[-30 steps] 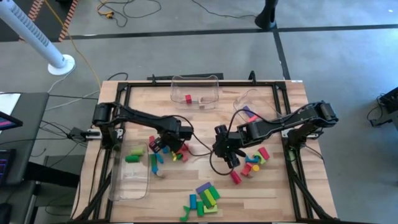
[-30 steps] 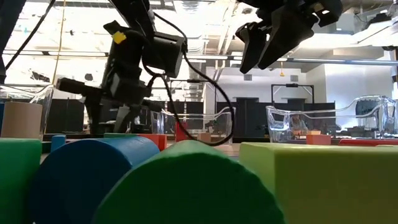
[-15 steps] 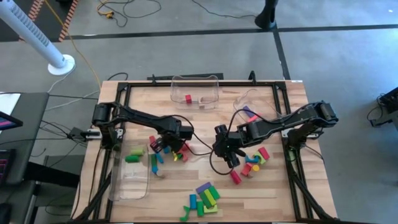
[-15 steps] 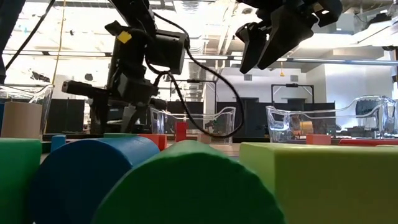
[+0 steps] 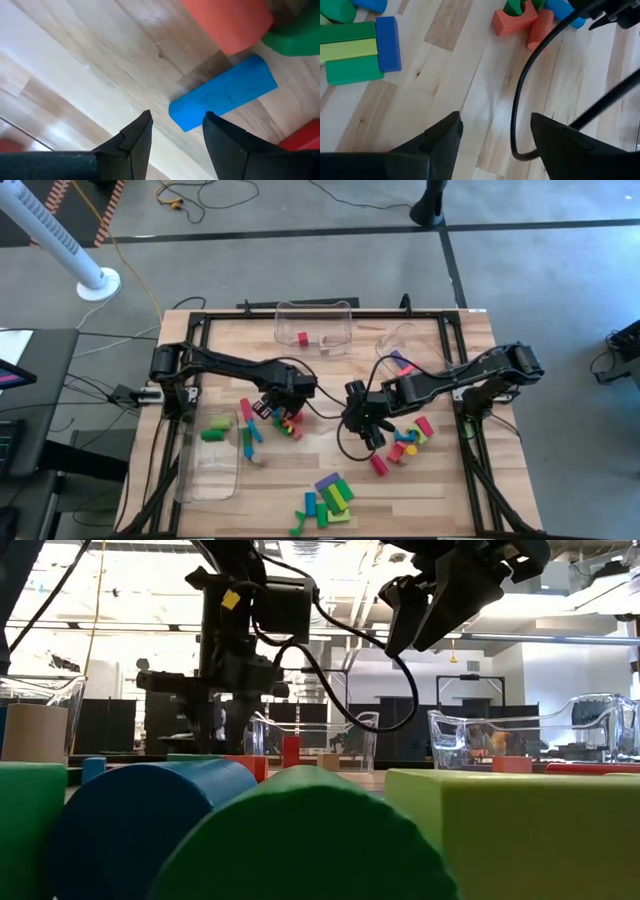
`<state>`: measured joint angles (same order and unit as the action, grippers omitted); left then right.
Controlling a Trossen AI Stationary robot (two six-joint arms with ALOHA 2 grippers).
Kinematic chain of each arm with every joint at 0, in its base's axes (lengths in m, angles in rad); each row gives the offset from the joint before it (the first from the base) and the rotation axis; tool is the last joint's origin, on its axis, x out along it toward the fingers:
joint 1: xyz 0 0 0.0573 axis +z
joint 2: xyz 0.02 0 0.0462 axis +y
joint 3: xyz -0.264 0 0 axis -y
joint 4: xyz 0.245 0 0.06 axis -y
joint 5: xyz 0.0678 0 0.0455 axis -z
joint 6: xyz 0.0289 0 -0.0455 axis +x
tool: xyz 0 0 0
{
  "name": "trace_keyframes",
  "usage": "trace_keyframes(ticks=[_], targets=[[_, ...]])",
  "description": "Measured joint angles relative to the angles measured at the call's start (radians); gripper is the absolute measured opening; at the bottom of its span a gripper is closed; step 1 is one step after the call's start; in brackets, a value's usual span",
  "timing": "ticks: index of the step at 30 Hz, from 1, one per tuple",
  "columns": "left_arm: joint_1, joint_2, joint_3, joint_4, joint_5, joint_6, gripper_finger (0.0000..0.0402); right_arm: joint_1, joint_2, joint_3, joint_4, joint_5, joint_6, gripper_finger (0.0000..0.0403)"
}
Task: Sort blocks by size
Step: Put the light blue rectangular block into the right transparent bin
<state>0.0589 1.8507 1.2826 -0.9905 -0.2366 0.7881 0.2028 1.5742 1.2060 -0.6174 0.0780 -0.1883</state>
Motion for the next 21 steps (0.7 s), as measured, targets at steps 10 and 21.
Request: trace_keyframes(ticks=[10,21], targets=[[0.029,0.000,0.004,-0.034,0.055,-0.137,0.0166,0.000,0.000,0.000,-0.005,-0.002,-0.001,0.0270],[0.060,0.000,0.004,-0.081,0.188,-0.401,0.0166,-0.002,0.000,0.000,-0.002,-0.004,-0.022,0.0270]])
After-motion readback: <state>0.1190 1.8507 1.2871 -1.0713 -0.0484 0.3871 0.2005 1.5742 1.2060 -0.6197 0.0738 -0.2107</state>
